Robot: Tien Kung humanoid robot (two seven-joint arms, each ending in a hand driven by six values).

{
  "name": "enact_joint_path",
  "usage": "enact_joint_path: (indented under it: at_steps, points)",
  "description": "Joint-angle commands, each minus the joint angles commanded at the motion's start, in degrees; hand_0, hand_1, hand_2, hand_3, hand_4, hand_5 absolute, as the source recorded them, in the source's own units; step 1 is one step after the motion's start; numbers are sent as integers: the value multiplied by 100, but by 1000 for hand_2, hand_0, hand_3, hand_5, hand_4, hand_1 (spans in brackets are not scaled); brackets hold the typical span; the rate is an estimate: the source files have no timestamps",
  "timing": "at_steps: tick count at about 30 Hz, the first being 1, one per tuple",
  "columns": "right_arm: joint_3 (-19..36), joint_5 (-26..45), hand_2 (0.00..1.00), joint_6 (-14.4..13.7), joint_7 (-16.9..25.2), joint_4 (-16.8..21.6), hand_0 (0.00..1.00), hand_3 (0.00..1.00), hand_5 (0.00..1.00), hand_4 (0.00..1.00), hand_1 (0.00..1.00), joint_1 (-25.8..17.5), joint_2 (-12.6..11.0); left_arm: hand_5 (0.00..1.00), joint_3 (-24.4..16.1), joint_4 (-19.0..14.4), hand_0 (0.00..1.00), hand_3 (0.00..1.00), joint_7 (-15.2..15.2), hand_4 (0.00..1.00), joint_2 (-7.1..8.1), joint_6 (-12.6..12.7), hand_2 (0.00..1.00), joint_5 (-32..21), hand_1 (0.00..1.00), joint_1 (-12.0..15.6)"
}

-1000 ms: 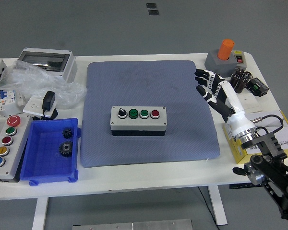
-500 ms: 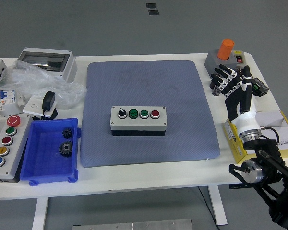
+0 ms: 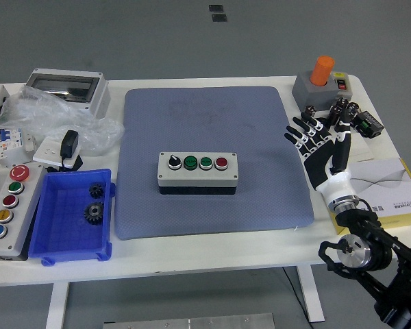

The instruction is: Pick up the button,place it on the desk,press the button,press the button

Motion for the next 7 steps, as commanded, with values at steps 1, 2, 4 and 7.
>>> enact_joint_path:
  at_steps: [1, 2, 4, 7]
  points:
    - [-3, -11, 641, 28, -37, -6, 681, 635, 904, 863, 611, 3, 1, 331, -34, -2, 595, 610, -3, 594, 7, -1, 590, 34, 626, -1]
    - [18, -71, 641, 35, -73, 3, 681, 635, 904, 863, 611, 6, 1, 331, -63, -4, 595, 610, -5, 594, 16, -3, 590, 69, 626, -3]
    - [72, -194, 584, 16, -108, 34, 604, 619, 891, 861, 550, 12, -4, 331, -98, -7, 596, 612, -9, 600, 31, -1, 590, 111, 626, -7]
    - [124, -278, 584, -7, -129, 61, 604, 619, 891, 861, 550, 28, -34, 331, -233, -16, 596, 612, -6, 600, 58, -7, 590, 273, 626, -25]
